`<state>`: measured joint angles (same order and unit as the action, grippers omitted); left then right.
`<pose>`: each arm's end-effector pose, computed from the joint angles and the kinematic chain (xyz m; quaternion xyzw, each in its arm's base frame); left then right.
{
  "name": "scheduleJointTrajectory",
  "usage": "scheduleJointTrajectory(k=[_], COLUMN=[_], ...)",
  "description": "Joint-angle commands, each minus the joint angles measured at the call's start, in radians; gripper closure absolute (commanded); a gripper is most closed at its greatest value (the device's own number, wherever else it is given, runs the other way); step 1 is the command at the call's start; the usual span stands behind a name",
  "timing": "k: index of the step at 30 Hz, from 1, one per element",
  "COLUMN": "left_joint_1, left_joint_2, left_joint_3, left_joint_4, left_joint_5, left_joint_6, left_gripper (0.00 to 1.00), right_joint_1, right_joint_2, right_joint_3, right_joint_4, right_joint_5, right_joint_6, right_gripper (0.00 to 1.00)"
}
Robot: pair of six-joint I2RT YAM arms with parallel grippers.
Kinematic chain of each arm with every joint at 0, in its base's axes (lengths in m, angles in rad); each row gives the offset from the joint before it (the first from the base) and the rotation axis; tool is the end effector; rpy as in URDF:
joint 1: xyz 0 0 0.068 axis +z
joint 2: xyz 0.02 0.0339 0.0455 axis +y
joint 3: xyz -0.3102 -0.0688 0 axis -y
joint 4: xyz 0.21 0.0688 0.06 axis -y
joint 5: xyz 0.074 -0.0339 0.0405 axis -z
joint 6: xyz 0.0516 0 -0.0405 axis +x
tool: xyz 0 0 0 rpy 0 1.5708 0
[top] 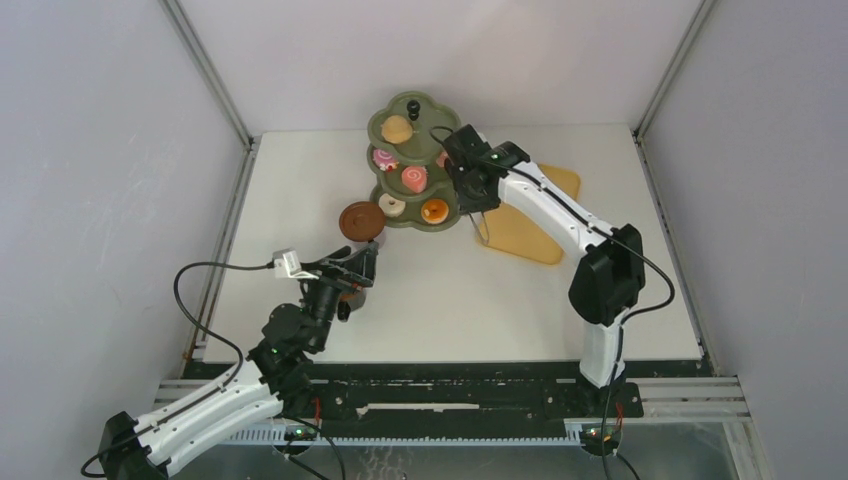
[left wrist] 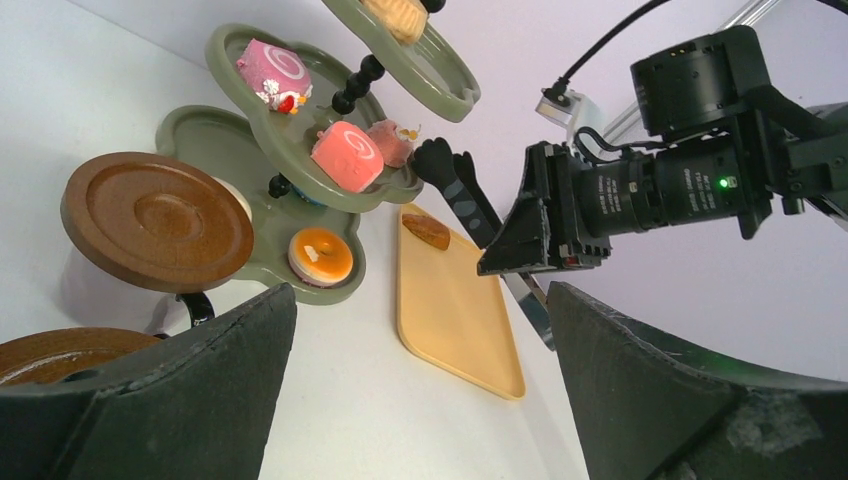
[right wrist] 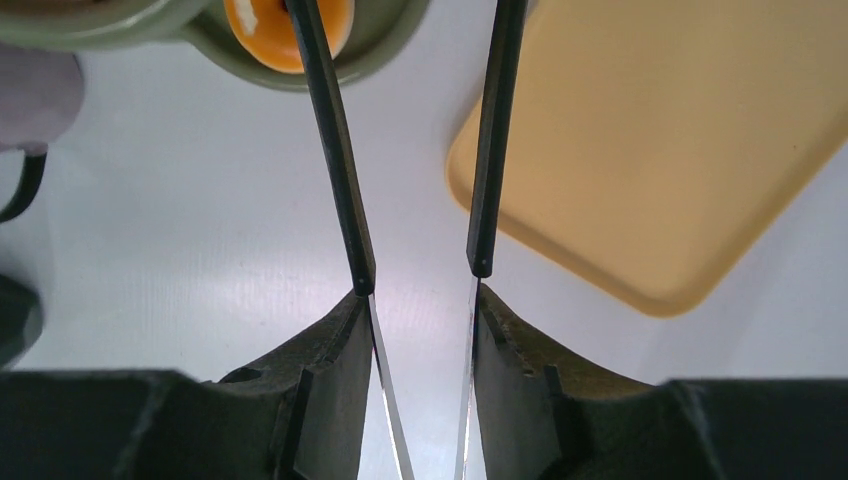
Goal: Serve the afternoon tea
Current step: Place the desert on the desert table.
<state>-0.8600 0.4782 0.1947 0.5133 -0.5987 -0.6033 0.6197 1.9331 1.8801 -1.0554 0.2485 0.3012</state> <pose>0.0720 -0.0390 0.2817 -0.1532 0.6184 -0.3638 0.6795 0.3315 0.2209 0.3414 -0.1251 0.9582 -0.0070 0.2573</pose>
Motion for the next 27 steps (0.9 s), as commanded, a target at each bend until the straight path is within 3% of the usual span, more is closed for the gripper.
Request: scheduleJointTrajectory(k=[1,9,16,22,27], left_joint_1=[-0.004,-0.004,-0.004,-0.004,-0.004], left_joint_2=[-0.004,-0.003,0.038,0.083,0.136], left_joint_3=[0.071,0.09,0.105,0.122,0.129], left_joint_4=[0.013,-0.019,-0.026,-0.017,0.025], left_joint_5=[0.004,0.019,0.06,0.084,0.095], left_joint_6=[0.002,0.011,0.003,-0.001,0.0], left_gripper=[0.0,0.0,0.0,0.0,0.0], right_joint_1=[0.013,-0.014,-0.149,-0.269,-0.335], right_joint_2=[-0.128,-0.299,-0.329,-0.216,-0.024], right_joint_3=[-0.082,-0.327,-0.45,-0.398,-0.203], right_joint_4=[0.072,0.147,0.216,0.258,0.244], right_joint_5=[0.02,0.023,-0.032,-0.076,-0.084], right_joint_6=[0.023,0.056,0.045,0.008,-0.021], right_gripper=[0.54,0.55,0.57,0.58,0.59])
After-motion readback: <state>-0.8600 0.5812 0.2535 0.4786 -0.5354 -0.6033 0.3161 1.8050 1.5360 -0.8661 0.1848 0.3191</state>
